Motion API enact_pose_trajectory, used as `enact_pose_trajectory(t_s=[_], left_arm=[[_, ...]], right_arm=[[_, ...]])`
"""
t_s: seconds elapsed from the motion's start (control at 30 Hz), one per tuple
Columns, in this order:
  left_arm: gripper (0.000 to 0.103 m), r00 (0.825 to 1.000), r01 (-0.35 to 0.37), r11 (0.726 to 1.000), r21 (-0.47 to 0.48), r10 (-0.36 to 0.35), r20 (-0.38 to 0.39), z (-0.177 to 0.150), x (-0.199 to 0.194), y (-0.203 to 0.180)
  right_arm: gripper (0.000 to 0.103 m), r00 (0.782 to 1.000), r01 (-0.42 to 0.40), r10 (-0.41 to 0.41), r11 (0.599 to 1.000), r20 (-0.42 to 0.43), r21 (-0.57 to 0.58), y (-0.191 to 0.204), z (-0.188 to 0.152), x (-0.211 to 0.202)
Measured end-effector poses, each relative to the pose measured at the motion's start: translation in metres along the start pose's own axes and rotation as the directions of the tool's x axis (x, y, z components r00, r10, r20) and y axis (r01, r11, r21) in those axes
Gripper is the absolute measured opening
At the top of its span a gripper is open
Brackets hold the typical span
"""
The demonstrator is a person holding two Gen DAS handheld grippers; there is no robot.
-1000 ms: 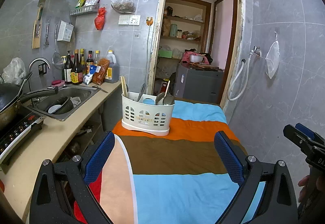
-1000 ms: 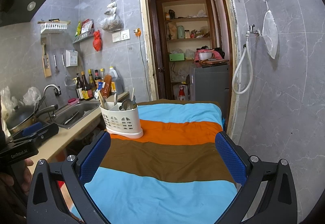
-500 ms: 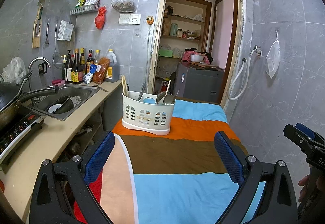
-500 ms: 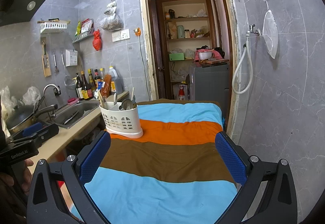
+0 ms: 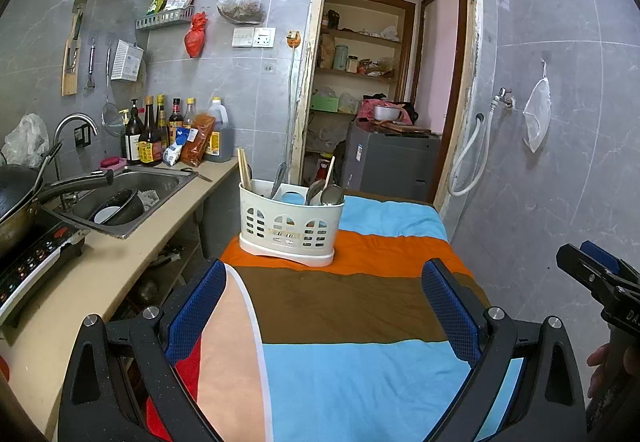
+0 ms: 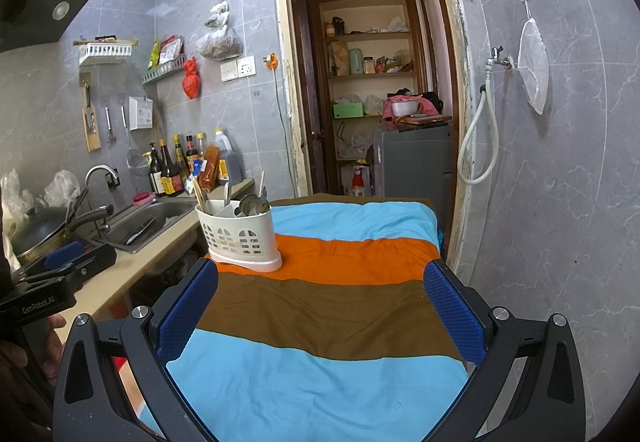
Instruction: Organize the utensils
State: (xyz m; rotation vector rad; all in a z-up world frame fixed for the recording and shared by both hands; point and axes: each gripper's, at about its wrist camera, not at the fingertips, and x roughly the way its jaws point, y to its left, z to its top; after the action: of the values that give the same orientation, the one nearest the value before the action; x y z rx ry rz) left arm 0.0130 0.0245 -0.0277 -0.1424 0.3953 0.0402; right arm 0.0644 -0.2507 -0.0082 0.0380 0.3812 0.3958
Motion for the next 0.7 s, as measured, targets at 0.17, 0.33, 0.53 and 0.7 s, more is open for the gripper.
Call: enact_pose_trajectory(t_s=[0.17,0.33,0.53,0.7], left_arm=[[0.096,1.000,0.003,1.000,-0.001,-0.003,-0.005,0.0000,0.0011,0.0026],[0.096,1.000,-0.003,1.000,0.002,0.003,-0.002,0.0013,0.0021,0.0042],[0.096,0.999,-0.034,0.999,0.024,0.034,-0.008,0.0007,0.0047,0.0032],[0.096,0.999,-0.040,0.998,0.041,0.041,-0.016,0.0000,0.0087,0.0035]], right_arm=[[0.103,1.000,0.001,-0.001,1.000,-0.002,0.000,-0.0001,-0.0010,0.0008],[0.103,1.000,0.000,0.000,1.000,-0.002,0.000,-0.0002,-0.0009,0.0008],[0.103,1.000,0.000,0.000,1.000,-0.006,-0.001,0.0004,-0.0017,0.0014],[0.103,1.000,-0.004,0.004,1.000,-0.012,-0.003,0.0004,-0.0082,0.0038]])
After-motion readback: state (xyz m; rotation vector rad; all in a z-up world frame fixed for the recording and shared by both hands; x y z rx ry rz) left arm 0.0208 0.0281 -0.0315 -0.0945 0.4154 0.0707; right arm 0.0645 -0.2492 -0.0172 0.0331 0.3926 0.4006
